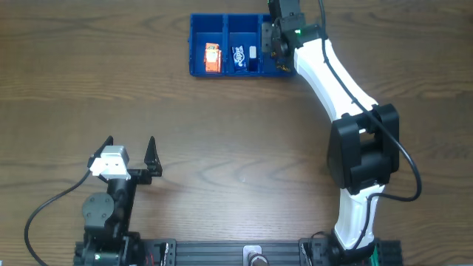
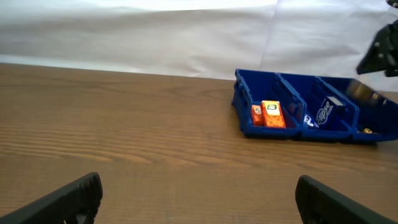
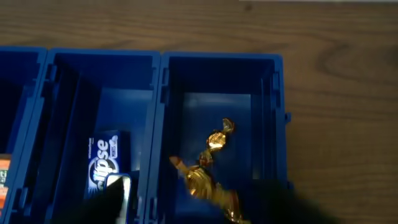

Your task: Sort Candies Into Trays

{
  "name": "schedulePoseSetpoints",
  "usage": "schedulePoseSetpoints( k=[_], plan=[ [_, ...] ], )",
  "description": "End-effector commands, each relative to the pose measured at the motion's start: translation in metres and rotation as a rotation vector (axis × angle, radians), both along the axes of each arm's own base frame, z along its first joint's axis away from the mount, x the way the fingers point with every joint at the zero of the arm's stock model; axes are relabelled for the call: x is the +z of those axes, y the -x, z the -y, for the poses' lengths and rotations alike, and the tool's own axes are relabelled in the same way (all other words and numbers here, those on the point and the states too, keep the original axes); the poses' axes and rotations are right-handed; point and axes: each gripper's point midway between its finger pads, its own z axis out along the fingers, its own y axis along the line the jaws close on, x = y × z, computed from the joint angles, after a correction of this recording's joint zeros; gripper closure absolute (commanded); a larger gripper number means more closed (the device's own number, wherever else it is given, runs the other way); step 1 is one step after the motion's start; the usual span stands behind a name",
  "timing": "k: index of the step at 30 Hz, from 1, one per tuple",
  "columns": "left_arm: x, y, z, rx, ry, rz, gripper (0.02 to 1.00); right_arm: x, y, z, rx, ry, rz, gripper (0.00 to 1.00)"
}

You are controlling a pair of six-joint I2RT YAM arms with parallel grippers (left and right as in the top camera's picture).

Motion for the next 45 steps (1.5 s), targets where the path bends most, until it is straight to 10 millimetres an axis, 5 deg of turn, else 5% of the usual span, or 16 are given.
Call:
schedulePoseSetpoints(
  k=[1, 4, 8, 10, 15, 21, 27, 36, 45],
  plan=[
    [-0.017, 0.001, -0.003, 0.011, -0.012, -0.053, 0.020, 0.010, -0.008, 0.010, -0.021, 0.003, 0.026, 0.001],
    [-0.017, 0.001, -0.003, 0.011, -0.012, -0.053, 0.020, 0.030, 0.001, 0.016, -0.028, 0.004, 0.035, 0.001],
    [-0.017, 0.001, -0.003, 0.011, -0.012, -0.053, 0.020, 0.095, 0.027, 0.032, -0.047, -0.005, 0.144, 0.001],
    [-0.017, 0.001, -0.003, 0.011, -0.012, -0.053, 0.020, 0.141, 0.054, 0.054, -0.052, -0.008, 0.240, 0.001],
    [-0.017, 0.001, -0.003, 0.011, -0.012, -0.053, 0.020, 0.182, 0.138, 0.113, -0.120, 0.005, 0.376, 0.001],
    [-0.017, 0.001, -0.003, 0.011, -0.012, -0.053, 0.020, 0.155, 0.224, 0.157, -0.170, -0.021, 0.517, 0.001],
    [-0.017, 0.001, -0.003, 0.011, -0.012, -0.053, 0.020, 0.092, 0.282, 0.153, -0.134, -0.077, 0.618, 0.001],
    [-0.017, 0.001, -0.003, 0.011, -0.012, -0.053, 0.020, 0.072, 0.296, 0.124, 0.041, -0.161, 0.845, 0.003],
    [-0.017, 0.001, -0.003, 0.011, -0.012, -0.053, 0.023, 0.030, 0.297, 0.116, 0.080, -0.184, 0.800, 0.001]
  ],
)
